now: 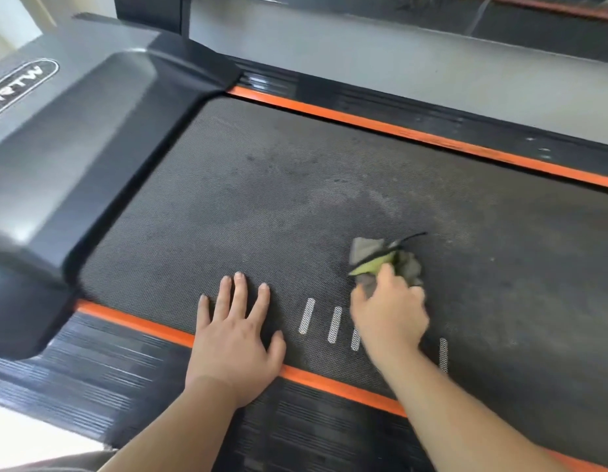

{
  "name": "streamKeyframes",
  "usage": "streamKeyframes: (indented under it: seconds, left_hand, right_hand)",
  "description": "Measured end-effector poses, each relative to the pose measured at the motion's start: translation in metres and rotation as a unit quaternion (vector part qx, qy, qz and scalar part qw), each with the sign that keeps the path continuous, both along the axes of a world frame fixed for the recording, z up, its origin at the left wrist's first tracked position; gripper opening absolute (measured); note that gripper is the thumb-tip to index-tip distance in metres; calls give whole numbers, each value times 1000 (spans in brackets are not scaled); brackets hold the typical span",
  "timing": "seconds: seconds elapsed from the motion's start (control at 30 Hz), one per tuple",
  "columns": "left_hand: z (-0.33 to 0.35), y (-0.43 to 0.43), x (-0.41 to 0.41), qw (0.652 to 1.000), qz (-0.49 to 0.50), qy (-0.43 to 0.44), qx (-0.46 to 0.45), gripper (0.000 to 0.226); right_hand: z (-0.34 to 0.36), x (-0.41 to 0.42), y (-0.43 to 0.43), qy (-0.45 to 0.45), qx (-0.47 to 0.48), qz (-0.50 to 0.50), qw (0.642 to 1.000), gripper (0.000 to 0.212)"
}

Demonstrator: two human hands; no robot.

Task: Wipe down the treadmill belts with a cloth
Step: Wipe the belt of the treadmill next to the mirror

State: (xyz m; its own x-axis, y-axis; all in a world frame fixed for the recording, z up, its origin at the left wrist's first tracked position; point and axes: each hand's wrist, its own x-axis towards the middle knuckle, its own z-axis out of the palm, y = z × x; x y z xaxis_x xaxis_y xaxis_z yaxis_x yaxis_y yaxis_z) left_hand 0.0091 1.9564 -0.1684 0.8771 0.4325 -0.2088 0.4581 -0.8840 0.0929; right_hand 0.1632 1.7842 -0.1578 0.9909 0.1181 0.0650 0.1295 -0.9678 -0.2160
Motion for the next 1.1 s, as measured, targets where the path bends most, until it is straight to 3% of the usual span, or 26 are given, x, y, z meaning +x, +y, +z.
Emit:
streamKeyframes:
  seconds: [0.13, 0.2, 0.3, 0.43, 0.5, 0.57, 0.67, 0.73, 0.8, 0.87, 0.97, 1.03, 1.1]
  left_hand:
    - [3, -2, 1, 1000, -8, 6, -4, 83]
    - [6, -2, 1, 1000, -5, 9, -4, 80]
    - [7, -3, 2, 1000, -2, 23, 0, 81]
    - [14, 3, 8, 995, -26, 92, -19, 83]
    - [26, 11, 17, 988, -49, 142, -27, 84]
    - [45, 23, 31, 981, -72, 175, -30, 77]
    - [72, 50, 50, 978, -116, 175, -3, 38]
    - [78, 72, 58, 981, -109, 159, 18, 29]
    - [78, 93, 64, 990, -72, 122, -1, 30]
    - [68, 116, 68, 992, -48, 116, -5, 58]
    - [51, 143, 74, 978, -9, 208, 7, 129]
    - [43, 151, 76, 972, 24, 235, 13, 146]
    - [39, 152, 80, 970, 30, 241, 25, 149]
  right_hand:
    - [-1, -52, 46, 30, 61, 261, 963, 33]
    - [3, -35, 43, 71, 67, 297, 950, 34]
    - [3, 0, 22, 76, 59, 236, 967, 31]
    - [8, 31, 23, 86, 86, -8, 993, 31]
    - [13, 21, 47, 105, 83, -65, 989, 34]
    - [15, -7, 79, 97, 66, 5, 993, 31]
    - [21, -39, 112, 138, 51, 184, 972, 37]
    - [28, -22, 119, 176, 68, 198, 962, 38]
    - [28, 6, 116, 179, 87, 144, 969, 35]
    - [24, 41, 106, 139, 92, 75, 983, 31]
    - [18, 77, 97, 87, 95, -11, 992, 33]
    - [13, 72, 107, 62, 55, 7, 997, 34]
    - [9, 54, 127, 44, 37, 82, 995, 31]
